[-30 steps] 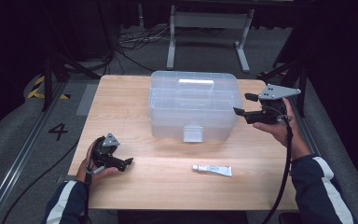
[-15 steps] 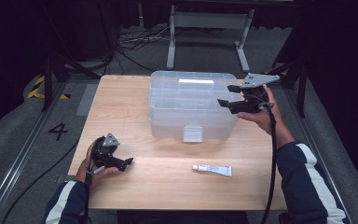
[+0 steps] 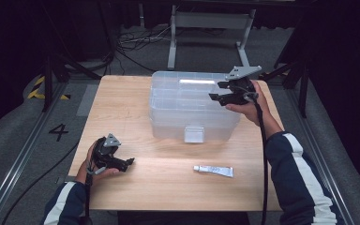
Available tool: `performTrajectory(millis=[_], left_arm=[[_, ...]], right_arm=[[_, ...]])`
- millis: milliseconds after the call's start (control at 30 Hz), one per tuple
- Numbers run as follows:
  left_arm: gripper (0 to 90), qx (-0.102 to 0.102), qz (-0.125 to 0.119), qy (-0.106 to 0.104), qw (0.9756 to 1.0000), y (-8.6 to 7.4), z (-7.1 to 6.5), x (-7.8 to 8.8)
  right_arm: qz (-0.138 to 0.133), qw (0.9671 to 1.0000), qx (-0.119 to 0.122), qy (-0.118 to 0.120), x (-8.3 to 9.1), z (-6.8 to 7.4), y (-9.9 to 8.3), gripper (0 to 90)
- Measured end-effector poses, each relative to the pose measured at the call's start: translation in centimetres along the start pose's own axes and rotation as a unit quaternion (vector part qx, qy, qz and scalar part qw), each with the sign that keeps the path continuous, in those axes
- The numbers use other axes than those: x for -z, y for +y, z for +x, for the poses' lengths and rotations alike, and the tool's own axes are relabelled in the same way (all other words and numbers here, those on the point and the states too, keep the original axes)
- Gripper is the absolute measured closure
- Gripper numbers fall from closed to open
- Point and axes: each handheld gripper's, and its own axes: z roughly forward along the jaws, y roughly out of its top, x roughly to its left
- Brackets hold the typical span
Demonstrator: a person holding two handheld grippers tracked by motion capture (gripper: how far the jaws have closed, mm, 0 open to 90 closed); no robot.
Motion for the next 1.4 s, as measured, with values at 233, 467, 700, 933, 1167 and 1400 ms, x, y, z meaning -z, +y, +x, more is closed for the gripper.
performTrajectory(millis=[233, 467, 700, 933, 1167, 1400], left_arm=[[0.2, -0.001, 0.0, 0.0, 1.0, 0.2, 0.1, -0.1], [13.1, -0.013, 0.0, -0.029, 0.9995, 3.0, 0.5, -1.8], [18.3, -0.038, -0.076, -0.092, 0.9922, 8.4, -0.7, -3.7], [15.8, -0.044, -0.104, -0.046, 0.9926, 10.8, -1.8, -4.5], [14.6, -0.03, -0.1, -0.041, 0.9937, 11.4, -1.9, -4.6], [16.4, -0.037, -0.097, -0.024, 0.9943, 11.0, -2.9, -3.4]], right_arm=[[0.019, 0.9993, 0.013, -0.028, -1.1, -0.2, 1.1, 49.4], [0.019, 0.9995, 0.019, -0.016, -1.8, -0.8, 1.0, 61.8], [0.024, 0.9993, 0.025, -0.015, -2.1, -1.1, 0.9, 73.5], [0.025, 0.9994, 0.018, -0.017, -2.5, -1.0, 0.9, 73.6], [0.031, 0.999, 0.016, -0.028, -2.5, -0.6, 1.0, 73.9], [0.034, 0.9989, 0.021, -0.026, -2.0, 0.1, 0.8, 74.3]])
